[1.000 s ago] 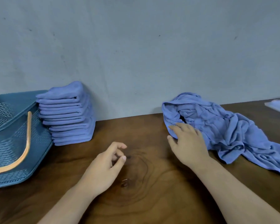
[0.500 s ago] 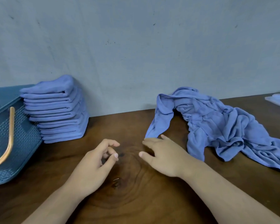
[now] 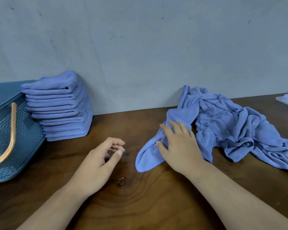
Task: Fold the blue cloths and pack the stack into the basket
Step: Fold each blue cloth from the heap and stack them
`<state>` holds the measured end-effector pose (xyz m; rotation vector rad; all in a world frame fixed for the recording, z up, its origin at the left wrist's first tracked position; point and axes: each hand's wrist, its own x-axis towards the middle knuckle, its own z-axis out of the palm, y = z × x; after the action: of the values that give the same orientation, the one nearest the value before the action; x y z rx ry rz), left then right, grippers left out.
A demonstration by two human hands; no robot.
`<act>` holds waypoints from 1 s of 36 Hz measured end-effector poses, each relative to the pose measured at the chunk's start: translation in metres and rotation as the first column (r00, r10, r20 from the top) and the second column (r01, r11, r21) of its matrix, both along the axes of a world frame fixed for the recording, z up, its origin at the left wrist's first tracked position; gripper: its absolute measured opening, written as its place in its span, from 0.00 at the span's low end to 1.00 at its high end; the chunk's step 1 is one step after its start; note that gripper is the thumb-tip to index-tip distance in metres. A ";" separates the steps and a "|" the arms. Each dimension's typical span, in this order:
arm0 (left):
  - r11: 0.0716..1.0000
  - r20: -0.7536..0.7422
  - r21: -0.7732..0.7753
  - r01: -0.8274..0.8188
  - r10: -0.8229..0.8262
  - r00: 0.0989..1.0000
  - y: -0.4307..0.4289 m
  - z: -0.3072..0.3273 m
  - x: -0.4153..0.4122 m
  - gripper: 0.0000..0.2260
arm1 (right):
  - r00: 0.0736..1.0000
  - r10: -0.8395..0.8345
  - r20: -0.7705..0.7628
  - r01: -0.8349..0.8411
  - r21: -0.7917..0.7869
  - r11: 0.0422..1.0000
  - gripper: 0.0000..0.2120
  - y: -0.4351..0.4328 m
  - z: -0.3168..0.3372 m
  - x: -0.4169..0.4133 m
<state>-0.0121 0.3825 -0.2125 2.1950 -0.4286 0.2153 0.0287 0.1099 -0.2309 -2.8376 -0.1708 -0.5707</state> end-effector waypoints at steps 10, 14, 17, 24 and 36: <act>1.000 0.003 -0.010 0.013 -0.013 1.000 0.001 -0.001 0.000 0.10 | 0.821 0.426 -0.381 -0.402 0.146 0.904 0.28 0.020 0.025 -0.024; 1.000 0.020 -0.002 0.005 -0.005 1.000 0.005 -0.002 0.004 0.11 | 0.722 0.643 -0.258 -0.564 0.320 0.761 0.18 0.033 0.029 -0.039; 1.000 0.042 -0.001 -0.005 0.005 0.999 0.007 -0.003 0.005 0.13 | 0.691 0.712 -0.125 -0.442 0.705 0.554 0.08 0.039 0.029 -0.046; 0.954 -0.056 0.246 0.172 -0.163 0.985 0.004 -0.002 0.000 0.16 | 0.964 0.243 0.108 -0.259 0.583 0.770 0.08 0.024 0.017 -0.020; 0.943 -0.060 0.056 0.328 -0.324 0.944 -0.011 0.009 -0.016 0.14 | 0.950 0.244 -0.194 -0.191 0.254 0.948 0.13 0.017 0.009 -0.013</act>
<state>-0.0281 0.3720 -0.2035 2.1484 -0.7714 -0.0349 0.0153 0.1270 -0.2218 -2.5836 -0.3489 -0.2063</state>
